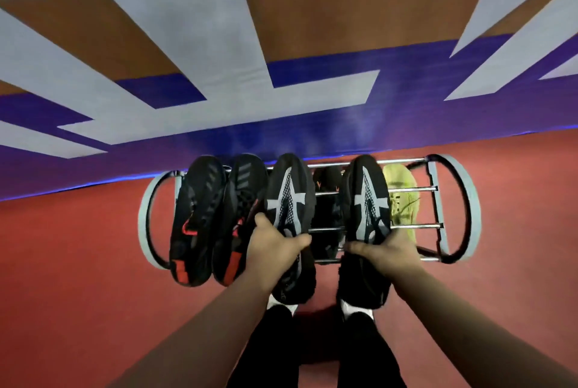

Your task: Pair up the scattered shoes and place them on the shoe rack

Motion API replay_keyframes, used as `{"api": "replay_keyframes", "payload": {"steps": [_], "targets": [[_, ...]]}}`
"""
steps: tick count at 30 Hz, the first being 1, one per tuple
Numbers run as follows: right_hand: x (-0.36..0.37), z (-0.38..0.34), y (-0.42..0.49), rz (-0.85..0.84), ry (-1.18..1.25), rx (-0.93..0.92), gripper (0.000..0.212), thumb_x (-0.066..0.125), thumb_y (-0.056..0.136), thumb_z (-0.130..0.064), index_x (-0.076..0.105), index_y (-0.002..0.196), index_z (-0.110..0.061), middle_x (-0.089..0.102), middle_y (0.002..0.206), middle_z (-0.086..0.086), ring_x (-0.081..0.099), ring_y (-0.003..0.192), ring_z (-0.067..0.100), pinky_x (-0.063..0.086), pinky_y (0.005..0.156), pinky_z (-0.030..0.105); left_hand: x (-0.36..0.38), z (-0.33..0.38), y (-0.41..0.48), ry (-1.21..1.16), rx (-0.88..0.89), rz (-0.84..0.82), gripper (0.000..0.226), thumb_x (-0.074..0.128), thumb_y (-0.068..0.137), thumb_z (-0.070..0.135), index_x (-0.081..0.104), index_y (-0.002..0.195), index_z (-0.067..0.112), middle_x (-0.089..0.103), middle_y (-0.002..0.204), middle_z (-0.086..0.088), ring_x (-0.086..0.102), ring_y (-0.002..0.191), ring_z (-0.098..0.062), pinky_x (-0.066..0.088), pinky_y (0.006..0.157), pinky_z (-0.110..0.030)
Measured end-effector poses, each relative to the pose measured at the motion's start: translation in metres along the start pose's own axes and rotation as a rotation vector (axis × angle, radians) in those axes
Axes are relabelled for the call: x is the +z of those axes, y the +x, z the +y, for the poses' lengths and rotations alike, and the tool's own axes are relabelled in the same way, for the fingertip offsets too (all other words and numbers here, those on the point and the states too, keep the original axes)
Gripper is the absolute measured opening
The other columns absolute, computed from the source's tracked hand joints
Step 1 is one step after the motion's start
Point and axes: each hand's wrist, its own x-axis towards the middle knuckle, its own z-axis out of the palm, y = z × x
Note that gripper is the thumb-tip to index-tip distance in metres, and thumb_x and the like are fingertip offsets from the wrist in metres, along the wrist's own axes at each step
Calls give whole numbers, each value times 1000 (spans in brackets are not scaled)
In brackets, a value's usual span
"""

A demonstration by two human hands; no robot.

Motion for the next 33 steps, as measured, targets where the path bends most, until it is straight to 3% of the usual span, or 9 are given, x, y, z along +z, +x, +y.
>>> {"api": "replay_keyframes", "payload": {"steps": [3, 6, 11, 15, 21, 26, 28, 30, 33], "targets": [[2, -7, 30, 104, -137, -68, 97, 78, 32, -69, 58, 109, -13, 67, 108, 7, 65, 99, 24, 54, 88, 37, 22, 2, 31, 36, 33, 29, 90, 77, 54, 52, 40, 124, 9, 59, 121, -9, 58, 112, -28, 48, 94, -37], [3, -13, 38, 79, -204, -64, 78, 83, 58, -48, 49, 115, -7, 55, 119, 16, 57, 109, 32, 47, 94, 41, 35, -6, 48, 102, -2, -21, 95, 64, 63, 64, 34, 138, 14, 50, 133, -12, 49, 123, -31, 41, 103, -43], [0, -7, 43, 69, -176, -57, 53, 71, 74, -25, 48, 120, -15, 64, 113, 15, 61, 104, 33, 49, 89, 40, 31, -18, 58, 122, -33, 3, 45, 46, 94, 32, 42, 133, 11, 57, 126, -17, 52, 118, -34, 40, 96, -36], [1, -7, 45, 100, -139, -61, 41, 56, 86, -22, 46, 125, -23, 68, 109, 14, 61, 102, 36, 49, 88, 42, 27, -20, 65, 273, 1, -23, 27, 51, 89, 23, 56, 110, 6, 65, 112, -17, 57, 108, -36, 42, 81, -29], [12, 3, 37, 98, -106, -90, 42, 56, 85, -12, 48, 124, -24, 67, 98, 7, 61, 93, 31, 51, 80, 39, 28, -29, 60, 289, 47, -19, 19, 58, 81, 16, 56, 95, 3, 66, 98, -17, 60, 97, -36, 46, 77, -33], [30, 7, 31, 41, -159, -134, 40, 57, 87, -16, 47, 123, -27, 62, 97, -2, 55, 88, 18, 19, 67, 23, 31, -50, 56, 185, 77, -111, 20, 54, 83, 13, 59, 102, 10, 69, 99, -8, 63, 95, -28, 46, 77, -27], [29, 10, 30, 17, -143, -146, 42, 58, 86, -13, 47, 124, -28, 63, 100, -2, 53, 85, 18, 29, 64, 22, 29, -51, 55, 177, 99, -162, 25, 52, 87, 16, 57, 112, 12, 68, 106, -6, 62, 101, -26, 44, 81, -25], [23, 13, 29, -50, -46, -147, 48, 59, 86, -9, 50, 127, -32, 63, 105, -2, 55, 78, 16, 35, 58, 7, 26, -53, 52, 188, 109, -234, 32, 49, 91, 22, 52, 122, 15, 66, 114, -6, 60, 108, -27, 45, 87, -28], [18, 10, 19, -81, 109, -65, 44, 62, 88, -16, 55, 129, -29, 65, 111, 2, 60, 81, 11, 42, 68, 20, 19, -54, 41, 199, 120, -266, 37, 48, 92, 29, 51, 127, 16, 64, 119, -6, 57, 114, -25, 45, 96, -32]]}}
